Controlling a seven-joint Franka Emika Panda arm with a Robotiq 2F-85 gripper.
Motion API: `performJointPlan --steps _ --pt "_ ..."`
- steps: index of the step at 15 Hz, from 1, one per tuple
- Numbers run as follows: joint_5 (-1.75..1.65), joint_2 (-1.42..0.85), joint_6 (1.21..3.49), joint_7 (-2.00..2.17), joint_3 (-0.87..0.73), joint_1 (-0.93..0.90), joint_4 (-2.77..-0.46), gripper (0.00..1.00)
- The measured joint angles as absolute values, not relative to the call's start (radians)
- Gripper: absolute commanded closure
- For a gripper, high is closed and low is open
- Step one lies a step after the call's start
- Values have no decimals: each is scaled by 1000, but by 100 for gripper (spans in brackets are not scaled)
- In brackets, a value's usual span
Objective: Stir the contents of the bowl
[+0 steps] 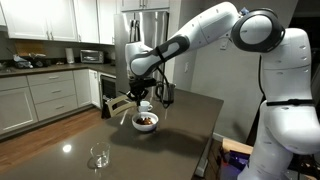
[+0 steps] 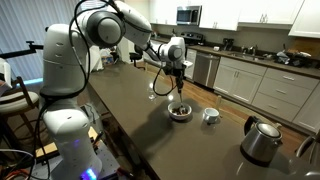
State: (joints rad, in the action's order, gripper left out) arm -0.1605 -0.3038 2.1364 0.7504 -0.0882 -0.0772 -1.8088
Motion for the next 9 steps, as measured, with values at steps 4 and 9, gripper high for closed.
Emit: performJointPlan --steps 4,9 --pt "-104 -241 2290 755 -90 -64 -1918 96" --pt "-100 -201 2409 755 -86 -67 -2004 96"
